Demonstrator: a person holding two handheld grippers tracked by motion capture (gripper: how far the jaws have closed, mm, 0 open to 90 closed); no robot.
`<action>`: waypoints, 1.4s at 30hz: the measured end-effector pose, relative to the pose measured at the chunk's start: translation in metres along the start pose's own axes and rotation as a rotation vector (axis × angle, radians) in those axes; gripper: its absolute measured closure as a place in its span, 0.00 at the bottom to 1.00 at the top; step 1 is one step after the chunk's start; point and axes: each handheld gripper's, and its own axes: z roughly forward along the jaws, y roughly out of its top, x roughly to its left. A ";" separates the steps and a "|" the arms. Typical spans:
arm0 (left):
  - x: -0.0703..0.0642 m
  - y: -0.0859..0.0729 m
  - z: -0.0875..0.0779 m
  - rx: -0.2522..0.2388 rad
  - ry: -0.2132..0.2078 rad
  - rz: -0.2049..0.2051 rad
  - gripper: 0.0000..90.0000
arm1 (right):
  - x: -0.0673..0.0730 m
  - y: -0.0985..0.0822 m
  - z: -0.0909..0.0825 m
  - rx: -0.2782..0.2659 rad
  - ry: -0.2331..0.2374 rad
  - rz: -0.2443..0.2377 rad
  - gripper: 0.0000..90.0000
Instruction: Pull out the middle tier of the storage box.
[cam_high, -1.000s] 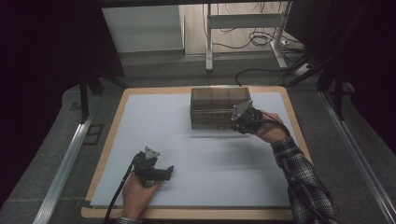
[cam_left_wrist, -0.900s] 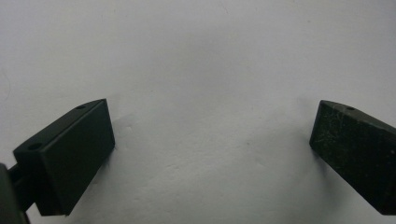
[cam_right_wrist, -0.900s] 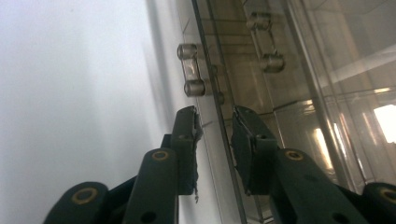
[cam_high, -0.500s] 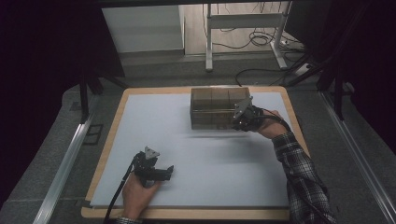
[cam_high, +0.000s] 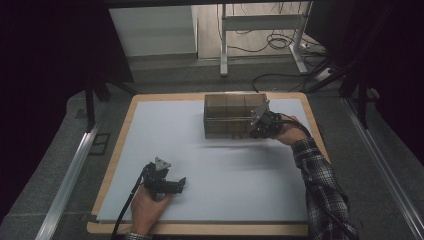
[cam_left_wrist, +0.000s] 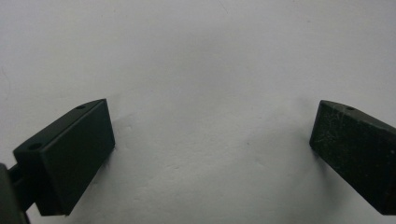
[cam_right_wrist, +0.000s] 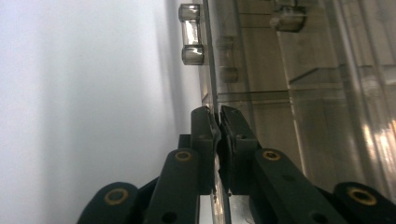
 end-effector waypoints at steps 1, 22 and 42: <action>0.000 0.000 0.000 0.000 0.000 0.000 0.00 | 0.000 0.000 0.000 0.002 0.018 -0.009 0.95; 0.000 0.000 0.000 0.000 0.000 0.000 0.00 | 0.023 -0.001 -0.005 0.005 0.071 -0.055 0.96; 0.000 0.000 0.000 0.000 0.000 0.000 0.00 | 0.034 -0.001 -0.007 0.009 0.034 -0.062 0.88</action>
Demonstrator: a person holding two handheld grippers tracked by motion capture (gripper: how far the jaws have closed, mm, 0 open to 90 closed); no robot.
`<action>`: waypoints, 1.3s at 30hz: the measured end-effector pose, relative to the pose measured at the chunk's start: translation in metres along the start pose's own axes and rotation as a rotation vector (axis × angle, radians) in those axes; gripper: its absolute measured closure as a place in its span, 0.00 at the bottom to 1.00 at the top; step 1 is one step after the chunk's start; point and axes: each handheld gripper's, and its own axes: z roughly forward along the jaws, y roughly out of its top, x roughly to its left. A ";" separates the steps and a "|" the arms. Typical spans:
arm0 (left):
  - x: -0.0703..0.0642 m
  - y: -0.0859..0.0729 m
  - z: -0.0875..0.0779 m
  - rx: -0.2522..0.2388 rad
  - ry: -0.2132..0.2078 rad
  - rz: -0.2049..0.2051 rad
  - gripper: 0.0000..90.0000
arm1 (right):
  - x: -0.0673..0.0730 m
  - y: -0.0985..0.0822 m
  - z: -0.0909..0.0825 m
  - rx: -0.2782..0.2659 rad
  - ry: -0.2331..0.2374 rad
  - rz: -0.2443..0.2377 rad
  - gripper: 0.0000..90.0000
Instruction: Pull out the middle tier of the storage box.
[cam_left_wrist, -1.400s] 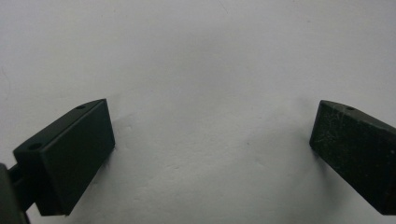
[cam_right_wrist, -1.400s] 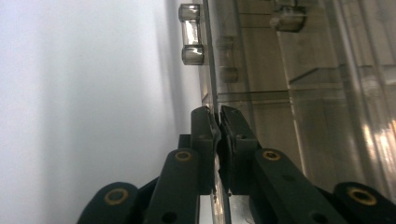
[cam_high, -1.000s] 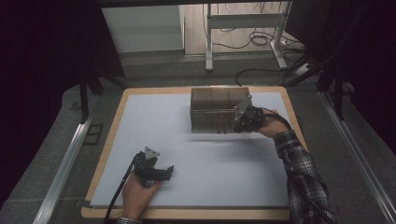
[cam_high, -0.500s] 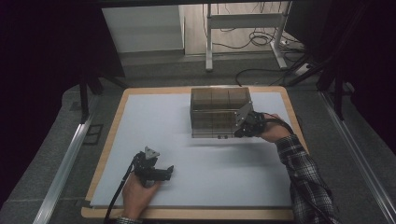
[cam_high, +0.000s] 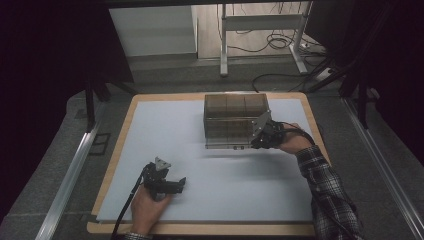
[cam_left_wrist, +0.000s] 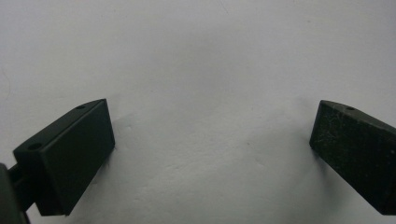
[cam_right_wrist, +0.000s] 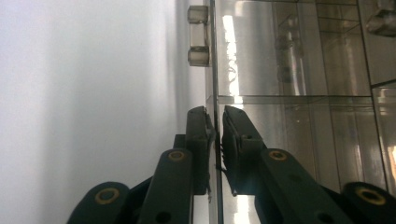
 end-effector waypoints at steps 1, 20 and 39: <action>0.000 0.000 0.000 0.000 0.000 0.000 0.00 | 0.000 0.000 0.000 -0.007 -0.002 -0.003 0.87; 0.000 0.000 0.000 0.000 0.000 0.000 0.00 | 0.015 0.009 -0.010 -0.059 -0.074 0.030 0.77; 0.000 0.000 0.000 0.000 0.000 0.000 0.00 | 0.041 0.008 -0.017 -0.114 -0.137 0.112 0.55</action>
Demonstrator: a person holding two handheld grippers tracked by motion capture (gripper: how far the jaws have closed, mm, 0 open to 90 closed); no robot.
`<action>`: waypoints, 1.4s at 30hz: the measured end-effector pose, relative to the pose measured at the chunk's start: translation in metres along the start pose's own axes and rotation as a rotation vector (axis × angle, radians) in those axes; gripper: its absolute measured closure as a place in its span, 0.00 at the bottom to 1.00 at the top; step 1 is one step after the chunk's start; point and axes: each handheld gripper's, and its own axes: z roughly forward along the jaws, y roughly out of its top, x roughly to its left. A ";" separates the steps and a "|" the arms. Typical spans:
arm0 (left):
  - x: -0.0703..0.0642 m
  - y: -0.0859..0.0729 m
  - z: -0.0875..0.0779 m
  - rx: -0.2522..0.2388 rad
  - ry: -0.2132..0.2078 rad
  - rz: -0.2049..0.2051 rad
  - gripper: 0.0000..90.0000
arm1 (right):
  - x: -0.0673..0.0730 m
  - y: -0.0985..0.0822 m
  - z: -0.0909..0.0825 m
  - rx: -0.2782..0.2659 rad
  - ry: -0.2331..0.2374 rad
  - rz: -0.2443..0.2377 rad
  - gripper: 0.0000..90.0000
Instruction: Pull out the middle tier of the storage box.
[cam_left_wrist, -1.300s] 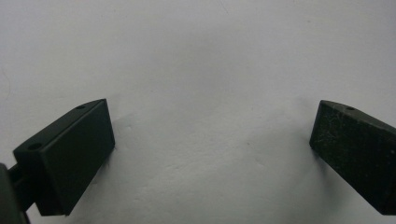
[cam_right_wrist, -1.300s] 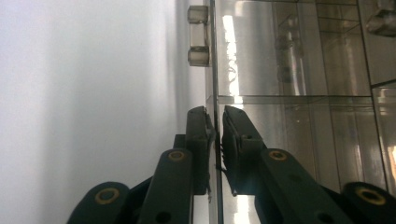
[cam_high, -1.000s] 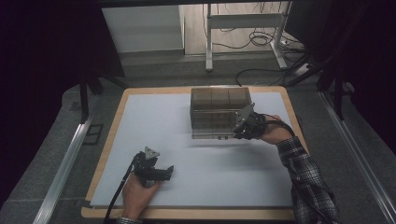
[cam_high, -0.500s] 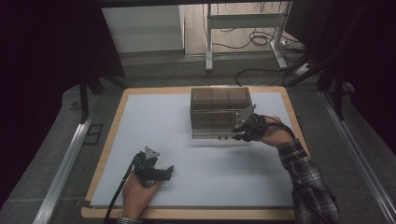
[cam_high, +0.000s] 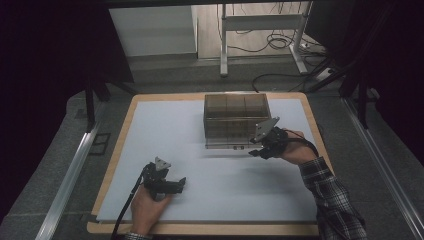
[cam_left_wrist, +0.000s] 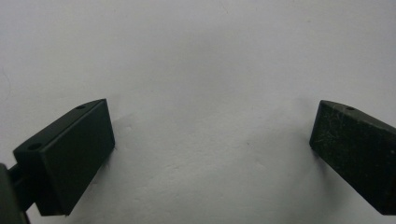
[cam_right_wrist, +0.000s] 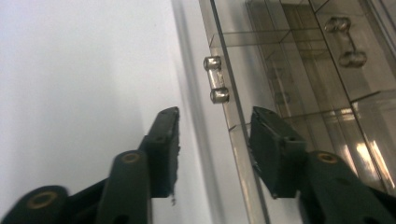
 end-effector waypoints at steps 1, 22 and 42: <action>0.000 0.000 0.000 0.000 0.000 0.000 0.00 | 0.002 -0.001 0.000 0.002 -0.006 0.007 0.53; 0.000 0.000 0.000 -0.003 0.001 -0.002 0.00 | 0.035 -0.019 -0.011 -0.054 -0.103 0.201 0.26; 0.000 0.000 0.000 -0.002 0.001 -0.003 0.00 | 0.075 -0.060 -0.001 -0.125 -0.129 0.395 0.06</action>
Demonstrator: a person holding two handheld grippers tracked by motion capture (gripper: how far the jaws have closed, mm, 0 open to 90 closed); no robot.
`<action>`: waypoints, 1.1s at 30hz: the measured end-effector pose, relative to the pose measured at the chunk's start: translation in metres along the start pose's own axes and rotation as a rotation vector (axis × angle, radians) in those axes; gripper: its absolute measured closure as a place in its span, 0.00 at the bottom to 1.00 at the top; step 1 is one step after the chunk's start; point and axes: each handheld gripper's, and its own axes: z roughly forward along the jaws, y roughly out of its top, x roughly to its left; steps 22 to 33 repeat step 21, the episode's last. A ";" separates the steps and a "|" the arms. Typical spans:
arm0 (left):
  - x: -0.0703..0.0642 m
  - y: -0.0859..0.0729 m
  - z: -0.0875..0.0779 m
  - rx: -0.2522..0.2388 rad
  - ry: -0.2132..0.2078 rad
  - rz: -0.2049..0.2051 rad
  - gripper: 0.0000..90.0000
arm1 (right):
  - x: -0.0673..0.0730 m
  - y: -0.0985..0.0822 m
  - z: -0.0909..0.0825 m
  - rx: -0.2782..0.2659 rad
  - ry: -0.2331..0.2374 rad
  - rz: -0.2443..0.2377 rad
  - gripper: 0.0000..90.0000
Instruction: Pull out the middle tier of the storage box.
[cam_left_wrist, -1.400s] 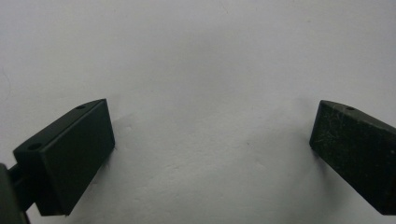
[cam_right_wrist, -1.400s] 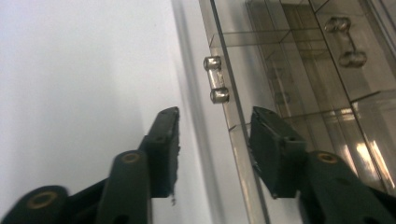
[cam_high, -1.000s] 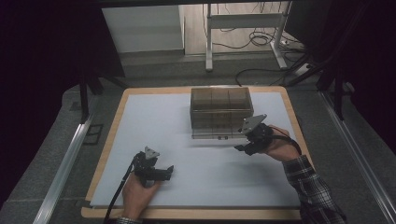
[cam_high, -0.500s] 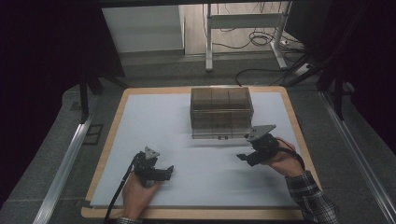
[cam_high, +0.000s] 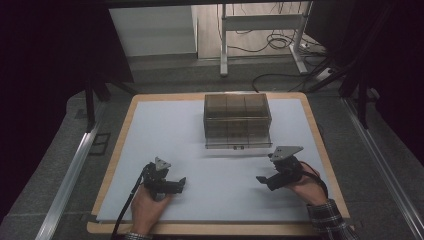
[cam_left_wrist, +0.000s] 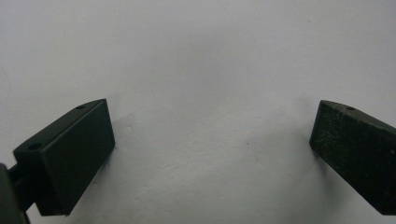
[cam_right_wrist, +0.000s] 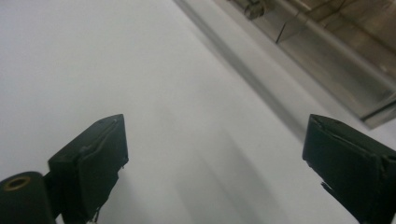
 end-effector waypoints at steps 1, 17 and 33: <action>0.000 0.000 0.000 0.000 0.000 0.000 0.00 | 0.001 -0.003 0.001 0.001 -0.002 0.005 0.05; 0.000 0.000 0.000 -0.001 0.000 0.001 0.00 | 0.005 -0.035 0.015 0.028 -0.010 0.077 0.00; 0.000 0.000 0.000 0.000 -0.001 -0.001 0.00 | 0.004 -0.036 0.015 0.024 -0.008 0.079 0.00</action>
